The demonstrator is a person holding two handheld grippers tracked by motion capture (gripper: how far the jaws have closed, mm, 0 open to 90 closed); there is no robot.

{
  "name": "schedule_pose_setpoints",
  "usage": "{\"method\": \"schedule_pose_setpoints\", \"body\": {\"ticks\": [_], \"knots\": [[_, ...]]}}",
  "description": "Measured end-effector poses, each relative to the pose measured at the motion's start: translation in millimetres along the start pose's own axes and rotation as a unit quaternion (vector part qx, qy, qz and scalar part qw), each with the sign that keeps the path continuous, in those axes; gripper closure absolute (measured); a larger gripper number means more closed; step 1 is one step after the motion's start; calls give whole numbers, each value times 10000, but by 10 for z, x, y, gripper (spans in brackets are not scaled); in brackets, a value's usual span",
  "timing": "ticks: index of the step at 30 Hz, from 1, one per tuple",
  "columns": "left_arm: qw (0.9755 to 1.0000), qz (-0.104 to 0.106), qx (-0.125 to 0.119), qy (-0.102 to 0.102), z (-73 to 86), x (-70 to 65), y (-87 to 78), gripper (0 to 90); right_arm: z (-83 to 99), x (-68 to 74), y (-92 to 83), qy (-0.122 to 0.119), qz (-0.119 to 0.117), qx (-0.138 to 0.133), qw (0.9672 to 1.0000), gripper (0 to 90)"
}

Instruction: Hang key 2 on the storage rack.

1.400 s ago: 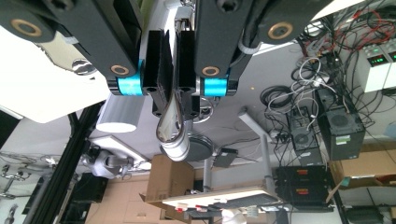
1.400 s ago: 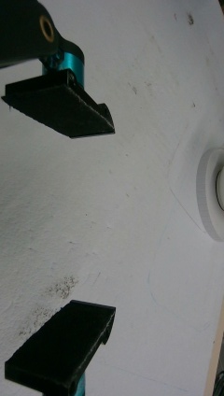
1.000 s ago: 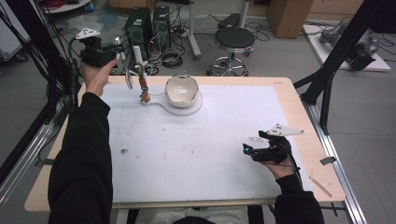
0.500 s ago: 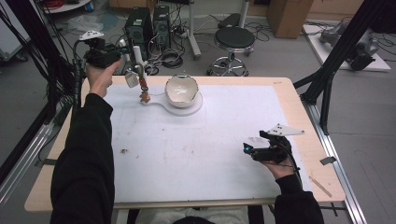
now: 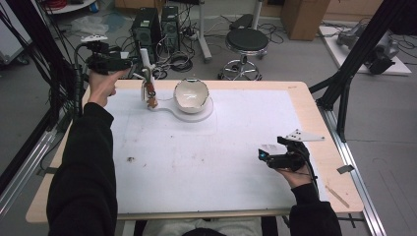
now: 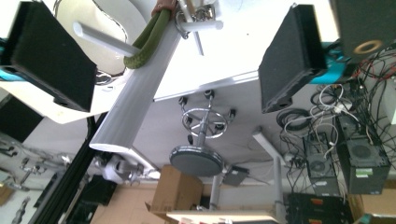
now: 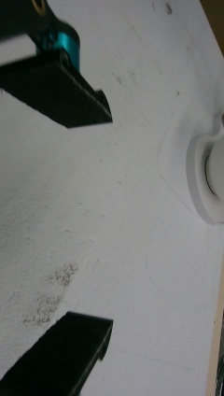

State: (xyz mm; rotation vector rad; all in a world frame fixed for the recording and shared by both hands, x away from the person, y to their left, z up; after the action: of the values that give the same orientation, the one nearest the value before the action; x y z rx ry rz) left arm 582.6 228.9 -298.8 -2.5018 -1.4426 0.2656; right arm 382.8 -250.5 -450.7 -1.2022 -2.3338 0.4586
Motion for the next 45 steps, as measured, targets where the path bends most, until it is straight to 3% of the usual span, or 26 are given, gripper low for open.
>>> {"method": "schedule_pose_setpoints", "body": {"ticks": [3, 13, 19, 29, 45], "knots": [[9999, 28, 82, -70, 81, 28, -65, 17, -15, -9, -14, 83, -35, -46, 9999, 8], [9999, -96, 107, -80, 396, 62, -296, 17, -27, -34, 21, 55, 6, -58, 10000, 7], [9999, -143, 61, -29, 493, 23, -397, 17, -29, -53, 36, 18, 43, -63, 10000, 7], [9999, -114, -93, 2, 626, -126, -590, 17, -33, -69, 27, 37, 63, -76, 9999, 7], [9998, 2, 150, 125, 1082, -375, -703, 17, -22, -100, 11, 70, 96, -115, 9999, 7]]}}
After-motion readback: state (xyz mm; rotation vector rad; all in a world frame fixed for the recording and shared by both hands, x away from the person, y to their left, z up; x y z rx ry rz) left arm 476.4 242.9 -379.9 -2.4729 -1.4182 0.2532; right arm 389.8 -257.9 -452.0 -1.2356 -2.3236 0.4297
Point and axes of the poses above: each handheld gripper's, and its own axes: y roughly forward along the jaws, z roughly out of its underside, x roughly to its left, the point moved 9 cm from there along y, roughly forward along the jaws, and after that the axes turned 9 degrees about y, right-handed, at the moved point
